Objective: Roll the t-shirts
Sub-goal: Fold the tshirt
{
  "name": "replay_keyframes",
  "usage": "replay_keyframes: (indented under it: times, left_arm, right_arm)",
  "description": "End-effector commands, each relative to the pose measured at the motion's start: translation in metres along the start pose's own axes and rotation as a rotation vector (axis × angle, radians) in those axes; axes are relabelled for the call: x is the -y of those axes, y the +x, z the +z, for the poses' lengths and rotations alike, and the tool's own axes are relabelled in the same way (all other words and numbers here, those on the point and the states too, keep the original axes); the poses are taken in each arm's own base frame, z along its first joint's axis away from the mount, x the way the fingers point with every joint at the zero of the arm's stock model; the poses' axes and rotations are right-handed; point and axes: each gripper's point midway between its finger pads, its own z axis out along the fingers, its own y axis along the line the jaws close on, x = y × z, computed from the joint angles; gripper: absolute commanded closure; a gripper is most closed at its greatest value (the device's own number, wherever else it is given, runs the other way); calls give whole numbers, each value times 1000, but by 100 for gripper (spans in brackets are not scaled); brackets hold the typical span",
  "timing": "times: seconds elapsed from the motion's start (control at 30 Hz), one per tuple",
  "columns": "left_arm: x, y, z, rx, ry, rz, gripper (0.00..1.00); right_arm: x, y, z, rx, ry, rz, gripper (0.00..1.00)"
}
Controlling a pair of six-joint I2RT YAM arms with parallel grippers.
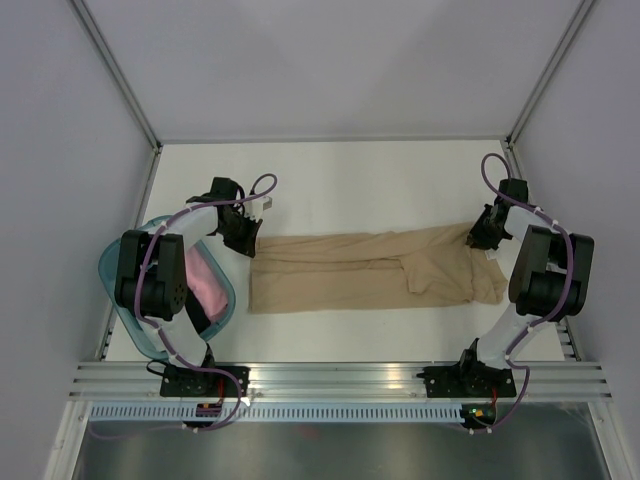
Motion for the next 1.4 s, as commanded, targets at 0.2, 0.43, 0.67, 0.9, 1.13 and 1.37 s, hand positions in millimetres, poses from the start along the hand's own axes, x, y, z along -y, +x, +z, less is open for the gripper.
replay_keyframes:
  times: [0.2,0.43,0.67,0.9,1.13,1.37]
  left_arm:
    - [-3,-7,1,19,-21,-31,98]
    - [0,-8,0,30,-13,-43,98]
    - [1,-8,-1,31,-12,-41,98]
    - [10,-1,0,26,27,6,87]
    - [12,-5,-25,51,-8,81,75]
    - [20,-20,-60,64,1,211,70]
  right_arm:
    - [12,-10,5,40,63,21,100]
    - [30,-28,-15,109,130,81,100]
    - [29,-27,-13,85,120,60,100]
    - [30,-26,-8,56,129,44,94]
    - [25,-43,-33,116,134,32,61]
    - [14,-67,-81,233,206,-11,56]
